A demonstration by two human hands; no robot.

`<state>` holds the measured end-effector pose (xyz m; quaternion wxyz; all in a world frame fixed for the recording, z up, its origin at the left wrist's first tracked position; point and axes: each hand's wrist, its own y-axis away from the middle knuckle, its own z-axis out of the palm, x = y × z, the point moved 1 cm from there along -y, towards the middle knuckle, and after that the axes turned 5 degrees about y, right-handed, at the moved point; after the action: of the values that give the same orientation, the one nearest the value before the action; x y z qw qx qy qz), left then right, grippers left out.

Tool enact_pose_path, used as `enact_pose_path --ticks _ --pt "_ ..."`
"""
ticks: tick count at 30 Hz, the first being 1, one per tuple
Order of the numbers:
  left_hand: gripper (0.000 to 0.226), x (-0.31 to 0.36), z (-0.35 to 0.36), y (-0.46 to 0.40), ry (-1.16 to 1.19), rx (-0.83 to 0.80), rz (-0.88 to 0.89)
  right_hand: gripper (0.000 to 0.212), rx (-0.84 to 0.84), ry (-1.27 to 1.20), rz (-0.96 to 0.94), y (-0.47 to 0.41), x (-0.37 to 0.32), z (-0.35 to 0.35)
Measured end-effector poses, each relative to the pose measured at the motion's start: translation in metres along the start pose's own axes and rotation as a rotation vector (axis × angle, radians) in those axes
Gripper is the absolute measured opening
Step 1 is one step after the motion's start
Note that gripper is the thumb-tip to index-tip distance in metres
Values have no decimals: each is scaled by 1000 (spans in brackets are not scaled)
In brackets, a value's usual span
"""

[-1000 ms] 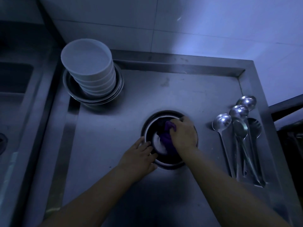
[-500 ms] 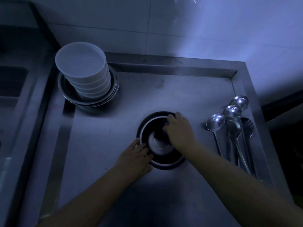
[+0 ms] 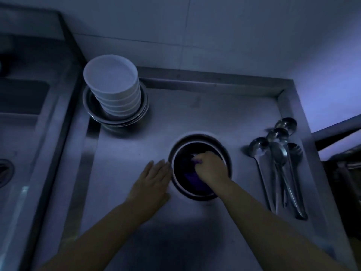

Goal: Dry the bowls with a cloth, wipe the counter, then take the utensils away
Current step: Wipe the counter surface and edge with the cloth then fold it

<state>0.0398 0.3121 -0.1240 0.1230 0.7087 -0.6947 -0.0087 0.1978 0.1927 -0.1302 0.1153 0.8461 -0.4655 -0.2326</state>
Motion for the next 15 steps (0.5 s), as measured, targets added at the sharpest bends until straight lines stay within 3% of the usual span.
enact_pose_path --ticks 3,5,10,13,15 --pt "71 -8 1 14 -16 39 -120 40 -159 -16 -81 6 -10 18" --pt "70 -13 1 22 22 50 -196 40 -170 -15 -119 9 -12 22" --pt "53 -33 -6 37 109 173 -388 37 36 -280 -35 16 -21 -11" --pt "53 -46 -14 45 209 242 -541 39 203 -396 -125 1 -41 -27" --pt "53 -54 -17 52 269 321 -609 40 222 -356 -185 -21 -57 -21"
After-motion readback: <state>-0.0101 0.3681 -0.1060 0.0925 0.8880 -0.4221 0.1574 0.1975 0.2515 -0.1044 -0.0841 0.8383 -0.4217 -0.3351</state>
